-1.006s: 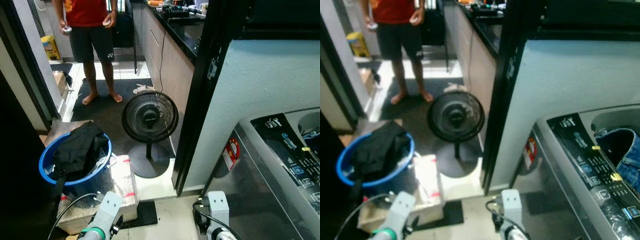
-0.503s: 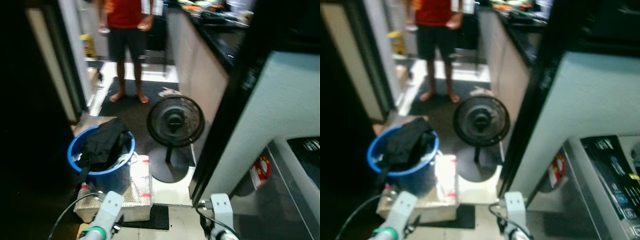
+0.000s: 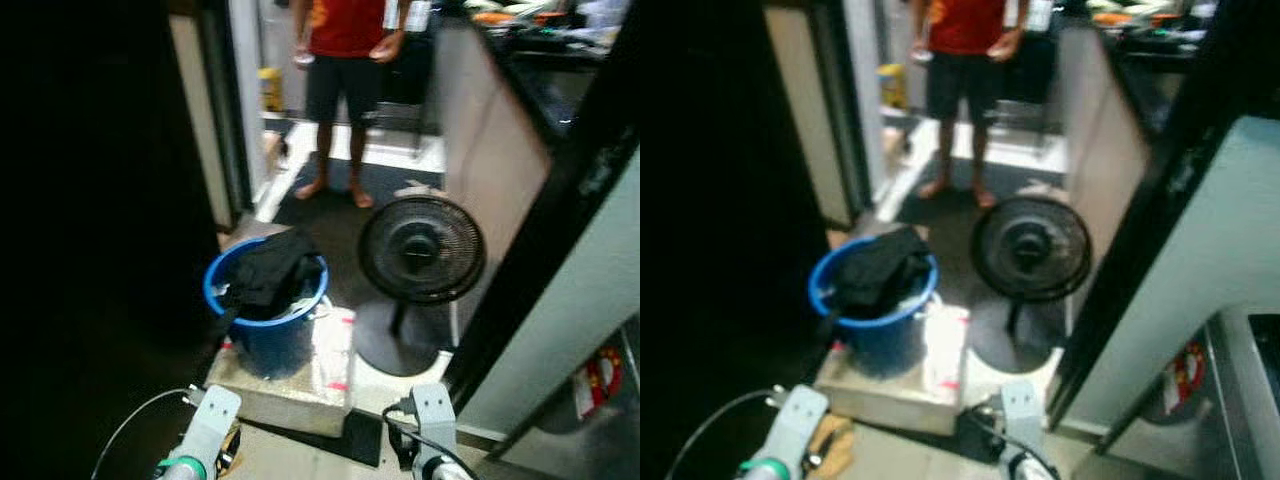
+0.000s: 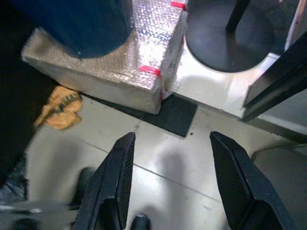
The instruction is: Clothes washing
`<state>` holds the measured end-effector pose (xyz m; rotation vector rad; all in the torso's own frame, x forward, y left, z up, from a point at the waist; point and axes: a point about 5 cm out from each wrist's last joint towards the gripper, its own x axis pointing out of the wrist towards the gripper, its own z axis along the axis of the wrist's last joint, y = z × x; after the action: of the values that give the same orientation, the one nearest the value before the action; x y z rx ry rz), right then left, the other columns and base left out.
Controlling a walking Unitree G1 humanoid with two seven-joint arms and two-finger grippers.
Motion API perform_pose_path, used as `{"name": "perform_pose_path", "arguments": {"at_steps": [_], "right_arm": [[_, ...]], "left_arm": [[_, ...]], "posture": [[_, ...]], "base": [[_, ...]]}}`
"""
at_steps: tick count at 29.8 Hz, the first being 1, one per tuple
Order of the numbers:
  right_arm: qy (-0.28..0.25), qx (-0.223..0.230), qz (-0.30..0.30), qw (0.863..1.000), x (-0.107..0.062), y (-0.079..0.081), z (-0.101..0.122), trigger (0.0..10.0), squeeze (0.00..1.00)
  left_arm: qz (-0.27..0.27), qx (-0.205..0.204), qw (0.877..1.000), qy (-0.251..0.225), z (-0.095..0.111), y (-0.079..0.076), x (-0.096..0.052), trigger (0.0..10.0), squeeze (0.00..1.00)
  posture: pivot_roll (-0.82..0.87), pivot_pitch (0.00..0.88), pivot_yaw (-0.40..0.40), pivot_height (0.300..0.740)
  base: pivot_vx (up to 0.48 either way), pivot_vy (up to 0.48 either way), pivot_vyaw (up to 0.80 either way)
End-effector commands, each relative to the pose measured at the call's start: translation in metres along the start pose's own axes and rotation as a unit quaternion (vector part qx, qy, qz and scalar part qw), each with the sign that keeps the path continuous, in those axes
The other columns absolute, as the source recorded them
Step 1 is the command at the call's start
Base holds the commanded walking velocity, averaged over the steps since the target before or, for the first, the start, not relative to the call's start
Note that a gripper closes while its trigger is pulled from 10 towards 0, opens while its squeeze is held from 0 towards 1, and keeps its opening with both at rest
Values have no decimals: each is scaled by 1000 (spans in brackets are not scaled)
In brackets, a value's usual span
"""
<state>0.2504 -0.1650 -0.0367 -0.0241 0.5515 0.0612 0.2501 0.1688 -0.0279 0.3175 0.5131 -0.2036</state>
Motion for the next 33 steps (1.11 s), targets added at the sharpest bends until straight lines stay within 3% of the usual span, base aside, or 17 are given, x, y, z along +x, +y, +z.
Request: {"name": "perform_pose_path", "arguments": {"at_steps": [1, 8, 18, 21, 27, 33], "right_arm": [[-4, 2, 3, 1000, 1, 2, 2, 10000, 0], [-11, 4, 7, 1000, 1, 4, 4, 10000, 0], [-27, 27, 13, 999, 2, 8, 8, 10000, 0], [-25, 34, 10, 999, 2, 7, 7, 10000, 0], [-28, 36, 6, 999, 2, 5, 8, 10000, 0], [-44, 28, 9, 999, 4, 6, 15, 10000, 0]], "left_arm": [[2, 3, 1000, 8, -7, 1, -3, 10000, 0], [5, 0, 1000, 6, -7, 1, -3, 10000, 0], [6, -3, 1000, -13, 0, 1, 0, 10000, 0], [5, -4, 1000, -15, 2, 1, 1, 10000, 0], [5, -3, 1000, -18, 3, 2, 1, 10000, 0], [6, -5, 1000, -25, 7, 2, 3, 10000, 0]], "posture": [[21, 13, 4, 740], [22, 14, 4, 740], [20, 14, 5, 740], [19, 14, 7, 740], [17, 15, 9, 740], [19, 15, 10, 740]], "base": [[0, 0, 781], [0, 0, 781], [299, 0, 0], [405, 255, 0], [406, 257, -800], [369, 257, 0]]}}
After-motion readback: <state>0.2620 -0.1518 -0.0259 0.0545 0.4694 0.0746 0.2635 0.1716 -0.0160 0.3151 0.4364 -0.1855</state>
